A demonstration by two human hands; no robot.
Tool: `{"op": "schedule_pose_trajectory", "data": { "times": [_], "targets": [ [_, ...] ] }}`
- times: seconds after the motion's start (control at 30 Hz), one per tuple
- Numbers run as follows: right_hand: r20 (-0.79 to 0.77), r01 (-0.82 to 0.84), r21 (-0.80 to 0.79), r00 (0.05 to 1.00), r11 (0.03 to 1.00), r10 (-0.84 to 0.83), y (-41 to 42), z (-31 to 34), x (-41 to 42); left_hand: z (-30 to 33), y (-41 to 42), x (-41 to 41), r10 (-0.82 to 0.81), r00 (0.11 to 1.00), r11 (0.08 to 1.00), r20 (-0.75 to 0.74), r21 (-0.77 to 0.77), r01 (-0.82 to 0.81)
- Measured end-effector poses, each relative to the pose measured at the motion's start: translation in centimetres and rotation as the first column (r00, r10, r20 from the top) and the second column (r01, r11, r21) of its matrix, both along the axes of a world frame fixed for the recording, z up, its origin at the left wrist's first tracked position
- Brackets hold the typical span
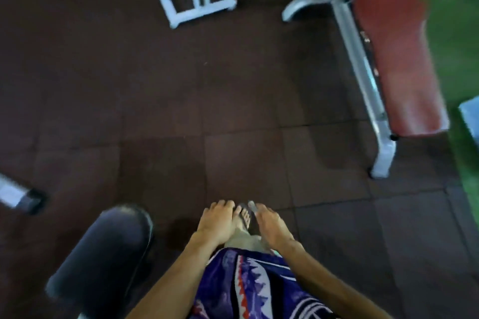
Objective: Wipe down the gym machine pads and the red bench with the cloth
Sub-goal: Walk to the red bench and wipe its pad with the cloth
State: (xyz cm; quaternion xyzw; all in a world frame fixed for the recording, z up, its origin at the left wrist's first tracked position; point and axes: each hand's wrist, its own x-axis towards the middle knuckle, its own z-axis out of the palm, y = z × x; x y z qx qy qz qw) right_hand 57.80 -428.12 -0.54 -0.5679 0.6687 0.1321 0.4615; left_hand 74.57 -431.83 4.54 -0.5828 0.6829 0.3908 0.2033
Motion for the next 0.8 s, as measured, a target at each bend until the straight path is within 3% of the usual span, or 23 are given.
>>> {"op": "schedule_pose_trajectory", "data": {
  "times": [0.17, 0.27, 0.43, 0.6, 0.8],
  "targets": [
    [0.012, 0.261, -0.069, 0.965, 0.963, -0.261, -6.3, 2.8, -7.3, 1.8, -9.2, -9.4, -0.253, 0.967, 0.966, -0.027, -0.069, 0.251],
    [0.065, 0.495, -0.097, 0.869, 0.863, -0.491, -9.8, 3.8, -11.3, 2.1, -14.5, -14.5, -0.391, 0.921, 0.916, -0.008, -0.100, 0.388],
    [0.271, 0.849, -0.185, 0.528, 0.494, -0.805, -15.8, 3.9, -17.6, 2.0, -23.7, -22.9, -0.593, 0.805, 0.789, 0.029, -0.177, 0.588],
    [0.361, 0.960, -0.236, 0.232, 0.152, -0.903, -23.1, 4.3, -23.8, 2.9, -34.1, -31.7, -0.756, 0.655, 0.633, 0.017, -0.241, 0.736],
    [0.427, 0.952, -0.235, -0.078, -0.194, -0.901, -28.8, 3.6, -31.9, 2.8, -43.1, -44.4, -0.887, 0.460, 0.414, 0.050, -0.359, 0.837]
  ]
}}
